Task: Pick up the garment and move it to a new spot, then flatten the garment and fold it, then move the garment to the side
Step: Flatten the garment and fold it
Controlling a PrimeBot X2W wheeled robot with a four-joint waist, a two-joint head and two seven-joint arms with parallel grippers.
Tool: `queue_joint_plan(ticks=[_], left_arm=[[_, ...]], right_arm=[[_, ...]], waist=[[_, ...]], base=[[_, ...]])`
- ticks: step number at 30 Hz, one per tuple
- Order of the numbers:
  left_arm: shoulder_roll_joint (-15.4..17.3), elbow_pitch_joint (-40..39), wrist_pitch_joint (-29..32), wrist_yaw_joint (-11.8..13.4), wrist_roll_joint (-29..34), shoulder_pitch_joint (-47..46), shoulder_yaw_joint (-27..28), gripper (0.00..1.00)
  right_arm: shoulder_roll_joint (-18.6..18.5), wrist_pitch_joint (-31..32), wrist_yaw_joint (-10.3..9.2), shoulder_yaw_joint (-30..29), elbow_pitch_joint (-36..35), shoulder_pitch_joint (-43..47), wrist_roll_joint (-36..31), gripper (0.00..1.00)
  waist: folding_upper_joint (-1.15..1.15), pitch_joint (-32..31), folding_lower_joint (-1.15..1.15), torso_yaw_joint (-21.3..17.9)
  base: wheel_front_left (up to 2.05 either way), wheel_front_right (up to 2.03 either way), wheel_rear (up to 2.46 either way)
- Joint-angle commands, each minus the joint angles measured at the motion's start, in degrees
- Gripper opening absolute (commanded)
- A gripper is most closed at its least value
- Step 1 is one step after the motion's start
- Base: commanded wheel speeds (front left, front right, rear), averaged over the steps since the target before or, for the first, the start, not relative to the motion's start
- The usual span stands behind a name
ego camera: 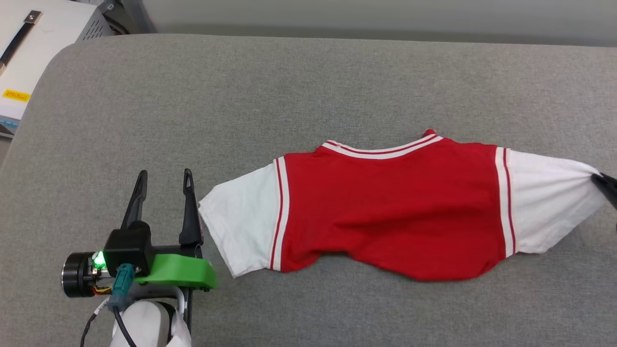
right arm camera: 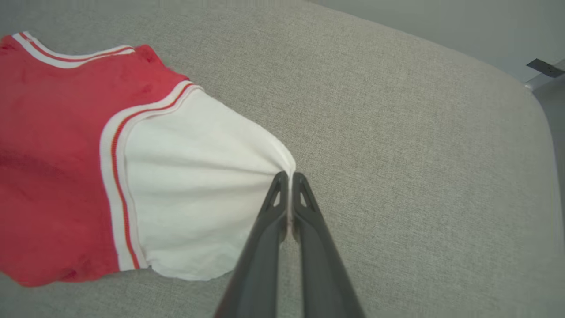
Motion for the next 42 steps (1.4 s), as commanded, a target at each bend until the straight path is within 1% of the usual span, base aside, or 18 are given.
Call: queue_joint_plan(ticks=[1, 5, 8, 11, 13, 14, 16, 21, 22, 23, 28, 30, 33, 34, 35, 39, 41, 42], left_arm=[[-0.3, 0.1, -0.3, -0.5, 0.5, 0.9, 0.4, 1.0], [-0.8, -0.1, -0.3, -1.2, 1.0, 0.8, 1.2, 1.0], [-1.2, 0.0, -0.3, -1.7, 1.4, 0.4, 1.5, 1.0], [-1.6, 0.3, -0.3, -2.2, 1.8, -0.3, 1.6, 1.0], [-1.8, 0.4, -0.3, -2.5, 2.1, -0.9, 1.6, 1.0], [-2.0, 0.8, -0.3, -2.7, 2.3, -1.5, 1.6, 1.0], [-2.2, 1.3, -0.3, -3.0, 2.6, -2.1, 1.8, 1.0], [-2.5, 2.3, -0.3, -3.4, 2.9, -2.1, 2.4, 1.0], [-2.5, 2.5, -0.3, -3.4, 3.0, -2.0, 2.5, 1.0], [-2.5, 2.7, -0.3, -3.5, 3.0, -1.8, 2.7, 1.0], [-2.4, 3.4, -0.3, -4.2, 2.9, -1.2, 3.7, 1.0], [-1.9, 3.5, -0.3, -4.8, 2.9, -1.4, 4.1, 1.0], [-0.7, 3.3, -0.3, -6.7, 2.5, -2.6, 4.7, 1.0], [0.8, 3.4, -0.3, -8.7, 1.7, -4.9, 5.0, 1.0], [1.4, 3.8, -0.3, -9.4, 1.4, -6.0, 5.0, 1.0], [4.2, 6.9, -0.2, -11.4, -0.5, -10.9, 3.5, 1.0], [6.3, 8.7, 1.5, -12.0, -1.6, -14.1, 1.3, 1.0], [7.6, 9.7, 3.4, -12.1, -2.2, -15.8, -0.3, 1.0]], right_arm=[[-0.5, -0.1, -0.04, -1.5, -0.2, 1.0, 0.7, 0.0], [0.2, 1.9, -0.04, -6.7, 0.7, 2.1, 2.2, 0.0], [0.7, 4.0, -0.04, -8.6, 2.9, 2.1, 1.5, 0.0], [1.8, 5.8, -0.04, -9.6, 7.1, 0.9, 0.3, 0.0], [2.6, 6.1, -0.04, -9.8, 10.5, -0.3, -1.0, 0.0], [3.7, 6.2, -0.04, -9.5, 14.0, -1.7, -2.1, 0.0], [5.1, 6.4, -0.04, -7.6, 18.5, -3.1, -4.1, 0.0], [7.5, 3.6, -0.04, -5.7, 23.3, -4.6, -3.5, 0.0], [7.6, 2.5, -0.04, -5.6, 23.8, -4.7, -3.5, 0.41], [7.7, 0.7, -0.04, -5.7, 24.2, -4.9, -3.3, 1.0], [7.2, -7.6, -0.04, -5.4, 23.7, -4.2, -3.8, 1.0], [7.0, -12.1, -0.04, -6.3, 22.7, -3.6, -4.5, 1.0], [7.6, -19.7, -0.04, -8.7, 21.5, -2.9, -7.6, 1.0], [9.5, -24.7, -0.04, -10.8, 19.4, -1.8, -10.4, 1.0], [10.4, -26.0, -0.04, -11.5, 18.5, -1.3, -11.5, 1.0], [14.4, -28.6, -0.04, -14.4, 14.1, 1.1, -15.9, 1.0], [16.5, -28.8, -0.04, -15.9, 11.6, 2.7, -18.0, 1.0], [17.6, -28.6, -0.04, -16.6, 10.2, 3.6, -19.2, 1.0]], waist=[[0.0, -0.1, 0.0, -0.1], [0.0, 0.9, 0.0, 0.1], [0.0, 2.0, 0.0, 0.3], [0.0, 3.5, 0.0, 0.8], [0.0, 4.4, 0.0, 1.2], [0.0, 5.1, 0.0, 1.6], [0.0, 5.7, 0.0, 2.0], [0.0, 4.9, 0.0, 1.9], [0.0, 4.5, 0.0, 1.8], [0.0, 3.9, 0.0, 1.6], [0.0, 0.9, 0.0, 0.7], [0.0, -0.2, 0.0, 0.3], [0.0, -1.4, 0.0, -0.4], [0.0, -2.1, 0.0, -0.9], [0.0, -2.3, 0.0, -1.1], [0.0, -2.9, 0.0, -1.8], [0.0, -3.1, 0.0, -2.1], [0.0, -3.2, 0.0, -2.2]], base=[[0.0, 0.0, 0.0], [0.0, 0.0, 0.0], [0.0, 0.0, 0.0], [0.0, 0.0, 0.0], [0.0, 0.0, 0.0], [0.0, 0.0, 0.0], [0.0, 0.0, 0.0], [0.0, 0.0, 0.0], [0.0, 0.0, 0.0], [0.0, 0.0, 0.0], [0.0, 0.0, 0.0], [0.0, 0.0, 0.0], [0.0, 0.0, 0.0], [0.0, 0.0, 0.0], [0.0, 0.0, 0.0], [0.0, 0.0, 0.0], [0.0, 0.0, 0.0], [0.0, 0.0, 0.0]])
